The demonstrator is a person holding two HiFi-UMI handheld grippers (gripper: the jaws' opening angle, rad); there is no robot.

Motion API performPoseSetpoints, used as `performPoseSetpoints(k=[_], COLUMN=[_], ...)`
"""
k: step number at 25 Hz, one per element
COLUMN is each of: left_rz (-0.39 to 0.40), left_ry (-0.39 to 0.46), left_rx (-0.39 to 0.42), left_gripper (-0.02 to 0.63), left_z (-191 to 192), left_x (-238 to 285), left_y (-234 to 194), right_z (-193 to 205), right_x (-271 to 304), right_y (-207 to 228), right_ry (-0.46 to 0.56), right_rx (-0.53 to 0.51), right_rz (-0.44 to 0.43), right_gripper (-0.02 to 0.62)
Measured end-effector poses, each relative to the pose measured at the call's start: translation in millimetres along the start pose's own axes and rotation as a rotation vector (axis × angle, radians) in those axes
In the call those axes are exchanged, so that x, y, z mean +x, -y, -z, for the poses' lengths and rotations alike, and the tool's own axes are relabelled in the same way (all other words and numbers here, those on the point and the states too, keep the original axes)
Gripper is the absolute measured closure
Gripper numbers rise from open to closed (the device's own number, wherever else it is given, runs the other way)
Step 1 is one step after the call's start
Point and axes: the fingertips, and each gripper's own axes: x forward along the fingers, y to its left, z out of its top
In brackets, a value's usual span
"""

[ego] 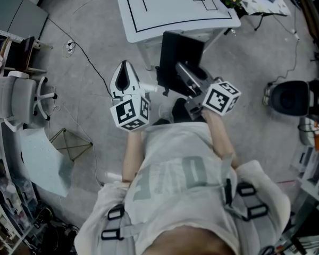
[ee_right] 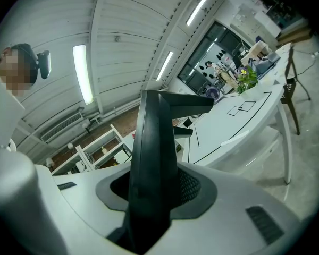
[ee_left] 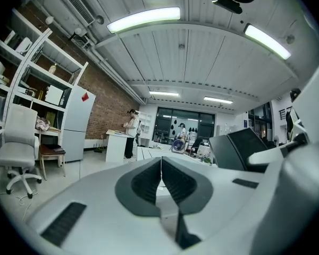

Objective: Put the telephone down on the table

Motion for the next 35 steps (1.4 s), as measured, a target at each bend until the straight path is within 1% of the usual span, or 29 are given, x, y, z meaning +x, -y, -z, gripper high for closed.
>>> performPoseSetpoints(k=[4,10,13,22,35], left_rz=[-0.013,-0.037,-0.048,-0.109,-0.181], left_ry=[-0.003,0.021,0.033,0.053,0.068], left_rx=[0.002,-0.009,0.011,0.029,0.045], left_gripper=[0.597,0.597,0.597,0.597,0.597], left_z=[1.2,-10.6,-17.7,-36.1,-60.8], left_x=[11.6,43.1,64.7,137.8,238.5], left_y=[-5.4,-6.6,-3.3,3.7,34.2], right_z=[-8.6,-29.2,-42.6,-95.2,-169.4], right_x=[10.1,33.1,49.3,101.9,156.5], right_y=[7.9,23.4,37.0,78.5,135.4], right_ry=[0.006,-0.016,-0.027,-0.054,-0.122], right_rx=[0.001,-0.017,-0.010,0.016,0.038], right_rz=[-0.005,-0.028,-0.048,-0.120,-0.206], right_gripper=[0.442,0.443,0.443,0.443,0.443])
